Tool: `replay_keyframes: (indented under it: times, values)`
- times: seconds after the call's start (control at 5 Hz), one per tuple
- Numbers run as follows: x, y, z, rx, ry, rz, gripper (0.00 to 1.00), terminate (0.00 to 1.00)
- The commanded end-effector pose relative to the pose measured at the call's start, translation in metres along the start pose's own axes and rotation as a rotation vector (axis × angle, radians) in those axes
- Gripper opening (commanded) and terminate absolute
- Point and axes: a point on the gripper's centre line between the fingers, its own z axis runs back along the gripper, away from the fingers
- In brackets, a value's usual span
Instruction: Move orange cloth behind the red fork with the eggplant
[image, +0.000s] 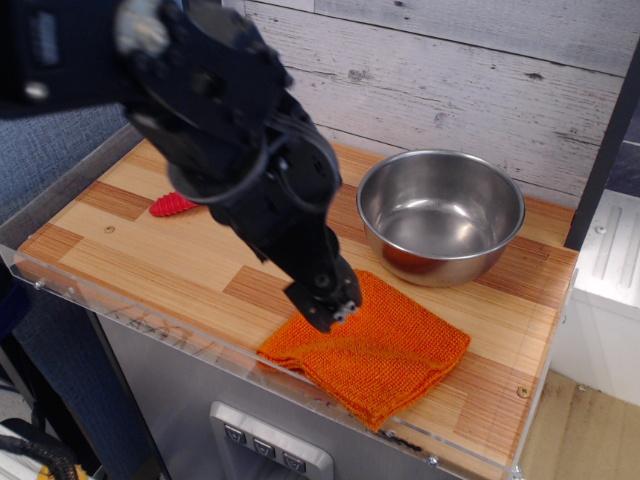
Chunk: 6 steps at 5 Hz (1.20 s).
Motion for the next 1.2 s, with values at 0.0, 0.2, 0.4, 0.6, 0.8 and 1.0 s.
replay_keyframes:
  times: [0.0,0.2,0.4,0.6,0.8,1.0]
  values:
    - [0.009,0.001,-0.036,-0.003,0.060,0.059,1.00,0.00]
    - [0.013,0.001,-0.059,-0.022,0.087,0.038,1.00,0.00]
    - [0.011,0.003,-0.076,-0.015,0.116,0.038,1.00,0.00]
    - [0.010,0.000,-0.089,-0.013,0.142,0.045,1.00,0.00]
    - [0.005,-0.006,-0.100,-0.013,0.168,0.053,1.00,0.00]
    - [-0.001,-0.010,-0.106,-0.013,0.185,0.061,1.00,0.00]
